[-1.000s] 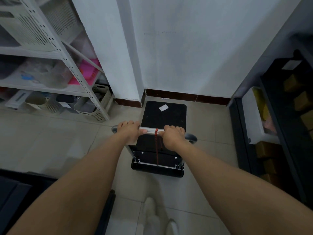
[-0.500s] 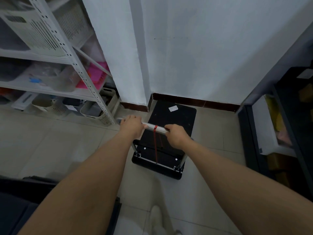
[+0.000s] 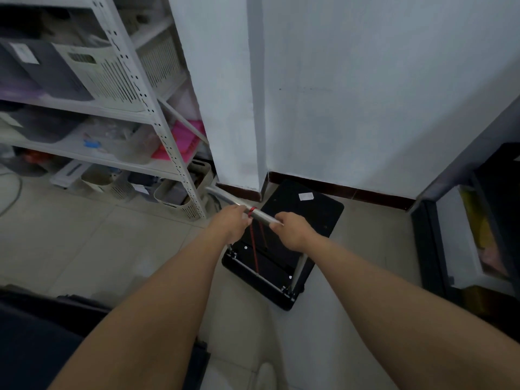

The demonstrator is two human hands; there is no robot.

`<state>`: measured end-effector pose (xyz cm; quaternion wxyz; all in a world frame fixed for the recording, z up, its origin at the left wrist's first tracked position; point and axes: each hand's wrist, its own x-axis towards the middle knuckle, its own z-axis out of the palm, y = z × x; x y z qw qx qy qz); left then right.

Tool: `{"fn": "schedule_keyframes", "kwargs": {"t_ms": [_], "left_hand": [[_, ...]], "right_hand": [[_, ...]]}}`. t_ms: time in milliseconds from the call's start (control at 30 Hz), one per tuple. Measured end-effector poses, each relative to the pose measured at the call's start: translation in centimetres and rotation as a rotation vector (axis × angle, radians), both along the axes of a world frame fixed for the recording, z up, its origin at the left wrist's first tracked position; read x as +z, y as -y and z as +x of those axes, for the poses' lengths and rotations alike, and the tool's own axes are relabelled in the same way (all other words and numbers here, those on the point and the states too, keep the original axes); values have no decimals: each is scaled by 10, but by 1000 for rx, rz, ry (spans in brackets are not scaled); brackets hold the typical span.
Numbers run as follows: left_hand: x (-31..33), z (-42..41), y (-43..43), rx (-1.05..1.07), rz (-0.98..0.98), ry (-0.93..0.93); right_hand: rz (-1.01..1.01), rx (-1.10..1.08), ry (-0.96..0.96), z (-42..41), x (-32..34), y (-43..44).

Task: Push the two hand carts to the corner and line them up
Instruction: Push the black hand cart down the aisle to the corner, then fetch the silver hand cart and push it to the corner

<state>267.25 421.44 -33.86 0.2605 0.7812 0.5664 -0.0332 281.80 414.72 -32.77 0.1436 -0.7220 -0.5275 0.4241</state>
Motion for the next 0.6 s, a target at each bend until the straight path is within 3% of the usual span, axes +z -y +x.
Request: {"fn": "schedule_keyframes", "kwargs": {"t_ms": [267, 467, 600], "left_hand": [[26, -14, -9, 131, 21, 224], [64, -21, -23, 353, 74, 676], [105, -21, -25, 392, 160, 908]], "right_hand": [[222, -85, -14, -11, 35, -15], [372, -165, -152, -30, 72, -34], [486, -219, -325, -43, 105, -44]]}}
